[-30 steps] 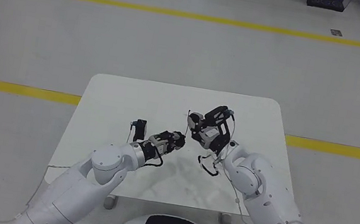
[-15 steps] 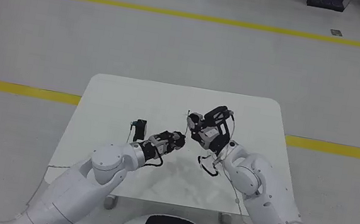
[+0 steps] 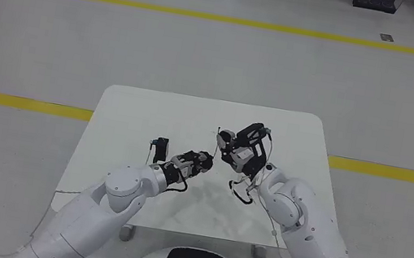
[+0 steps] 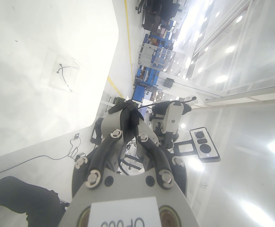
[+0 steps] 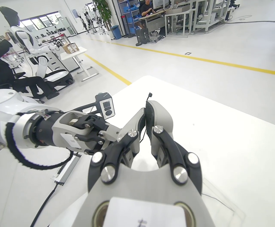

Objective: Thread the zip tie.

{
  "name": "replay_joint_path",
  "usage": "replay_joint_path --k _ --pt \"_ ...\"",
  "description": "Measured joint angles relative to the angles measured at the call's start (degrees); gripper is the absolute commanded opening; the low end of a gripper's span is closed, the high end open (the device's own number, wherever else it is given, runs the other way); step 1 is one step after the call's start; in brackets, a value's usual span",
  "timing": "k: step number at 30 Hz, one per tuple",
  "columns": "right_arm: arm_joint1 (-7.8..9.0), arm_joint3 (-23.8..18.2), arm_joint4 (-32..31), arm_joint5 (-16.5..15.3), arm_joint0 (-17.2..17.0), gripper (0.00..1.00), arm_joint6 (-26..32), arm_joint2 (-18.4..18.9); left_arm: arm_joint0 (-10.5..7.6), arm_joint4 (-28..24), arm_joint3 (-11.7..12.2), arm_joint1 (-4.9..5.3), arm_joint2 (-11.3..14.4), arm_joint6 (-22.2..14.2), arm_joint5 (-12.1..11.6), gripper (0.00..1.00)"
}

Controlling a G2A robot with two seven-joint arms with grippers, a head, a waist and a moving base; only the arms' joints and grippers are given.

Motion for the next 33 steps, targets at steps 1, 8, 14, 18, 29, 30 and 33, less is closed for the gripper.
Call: replay_joint_path --k 1,8,14,18,29,30,33 --pt "-0.01 0.0 0.0 0.0 0.0 0.00 0.0 0.0 0.00 0.0 0.0 0.00 0.0 0.0 0.0 0.00" --pt "-0.09 0.3 0.0 0.0 0.2 0.00 0.2 -0.2 0.00 0.0 0.0 0.00 0.0 0.0 0.0 0.00" --pt "-0.14 0.6 0.0 0.1 0.3 0.00 0.1 -0.2 0.00 0.0 0.0 0.00 0.0 0.0 0.0 0.00" --pt "-0.17 0.7 0.0 0.1 0.3 0.00 -0.2 -0.1 0.00 0.0 0.0 0.00 0.0 0.0 0.0 0.00" --pt "-0.20 0.7 -0.2 -0.1 0.2 0.00 -0.4 0.0 0.00 0.0 0.0 0.00 0.0 0.0 0.0 0.00" --pt "-0.21 0.7 -0.2 -0.1 0.2 0.00 -0.3 0.0 0.00 0.0 0.0 0.00 0.0 0.0 0.0 0.00" --pt "-0.24 0.8 0.0 -0.1 0.2 0.00 -0.3 -0.1 0.00 0.0 0.0 0.00 0.0 0.0 0.0 0.00"
